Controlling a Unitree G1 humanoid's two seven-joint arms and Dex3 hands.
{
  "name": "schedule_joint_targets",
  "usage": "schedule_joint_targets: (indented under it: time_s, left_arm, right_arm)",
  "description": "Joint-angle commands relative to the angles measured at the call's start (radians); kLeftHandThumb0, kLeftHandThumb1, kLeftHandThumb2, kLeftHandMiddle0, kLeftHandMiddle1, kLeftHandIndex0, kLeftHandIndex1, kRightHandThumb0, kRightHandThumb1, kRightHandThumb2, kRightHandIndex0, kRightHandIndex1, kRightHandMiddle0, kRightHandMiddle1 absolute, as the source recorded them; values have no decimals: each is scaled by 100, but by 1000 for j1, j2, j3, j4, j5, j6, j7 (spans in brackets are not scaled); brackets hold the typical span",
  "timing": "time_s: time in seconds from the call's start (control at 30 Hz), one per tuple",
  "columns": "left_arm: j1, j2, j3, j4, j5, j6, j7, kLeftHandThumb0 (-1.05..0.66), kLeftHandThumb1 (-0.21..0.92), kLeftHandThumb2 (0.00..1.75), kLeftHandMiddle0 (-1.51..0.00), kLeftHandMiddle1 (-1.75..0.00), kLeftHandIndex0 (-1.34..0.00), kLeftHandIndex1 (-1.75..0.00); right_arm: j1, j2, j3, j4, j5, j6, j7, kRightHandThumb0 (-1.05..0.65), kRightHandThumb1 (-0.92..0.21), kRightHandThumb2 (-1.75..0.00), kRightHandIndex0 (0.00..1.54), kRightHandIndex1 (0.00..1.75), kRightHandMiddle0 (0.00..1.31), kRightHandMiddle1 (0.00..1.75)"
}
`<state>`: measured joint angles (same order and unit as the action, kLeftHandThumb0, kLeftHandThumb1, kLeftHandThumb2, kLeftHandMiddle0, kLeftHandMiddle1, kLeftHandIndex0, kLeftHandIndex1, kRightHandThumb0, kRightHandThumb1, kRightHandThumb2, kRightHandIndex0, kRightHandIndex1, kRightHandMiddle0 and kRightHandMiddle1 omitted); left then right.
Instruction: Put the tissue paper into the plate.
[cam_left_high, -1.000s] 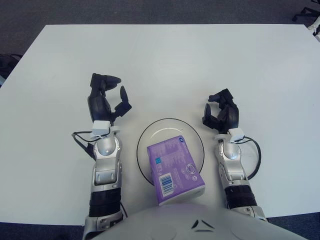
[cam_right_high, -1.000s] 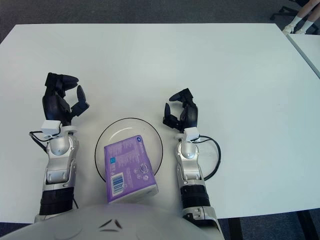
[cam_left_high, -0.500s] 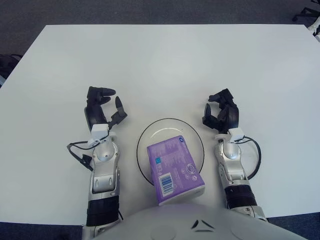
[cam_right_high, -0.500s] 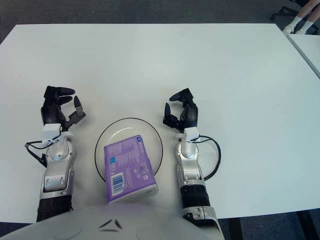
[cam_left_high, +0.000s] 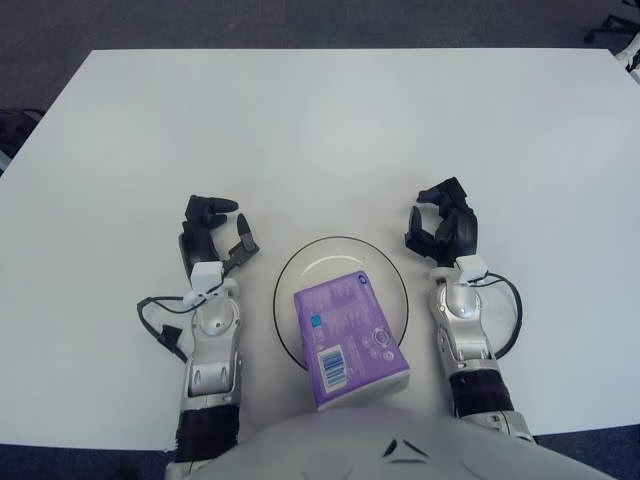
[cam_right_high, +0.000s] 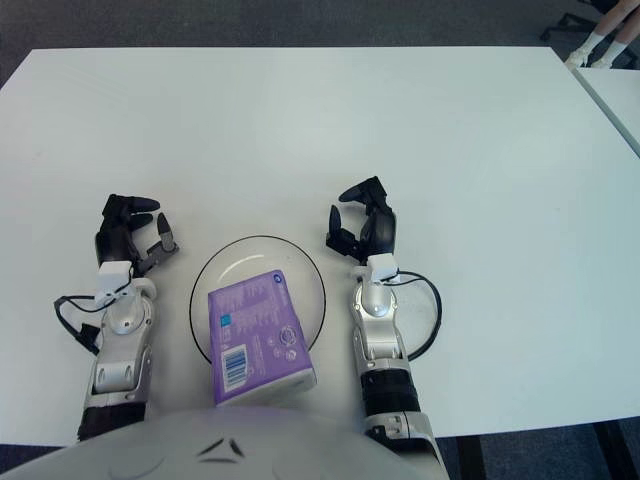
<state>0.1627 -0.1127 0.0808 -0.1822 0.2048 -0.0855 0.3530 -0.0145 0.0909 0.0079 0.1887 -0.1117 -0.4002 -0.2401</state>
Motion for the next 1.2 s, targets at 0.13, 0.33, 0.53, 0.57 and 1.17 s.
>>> schedule_joint_targets:
  time_s: [0.13, 0.33, 0.53, 0.57, 1.17]
  left_arm:
    - [62, 10, -13, 52, -10, -11, -34, -45, 42, 120, -111, -175, -53, -175]
    - [98, 30, -22, 78, -24, -40, -72, -43, 45, 116, -109, -175, -50, -175]
    - [121, 40, -33, 96, -37, -70, -101, -43, 48, 112, -110, -175, -48, -175]
    - [123, 41, -35, 99, -38, -73, -104, -43, 48, 112, -110, -175, -48, -175]
    - [145, 76, -55, 153, -29, -97, -134, -44, 44, 118, -108, -175, -51, -175]
  right_arm:
    - [114, -7, -10, 95, -2, 90, 5, -41, -56, -102, 64, 151, 43, 175]
    - [119, -6, -10, 89, 6, 87, 12, -41, -55, -103, 64, 151, 43, 175]
    - [119, 1, -9, 90, 6, 77, 10, -41, -54, -104, 65, 152, 43, 175]
    - [119, 1, -9, 89, 6, 76, 11, -41, -54, -103, 65, 152, 43, 175]
    - [129, 1, 2, 72, 8, 76, 39, -41, -54, -104, 64, 152, 44, 175]
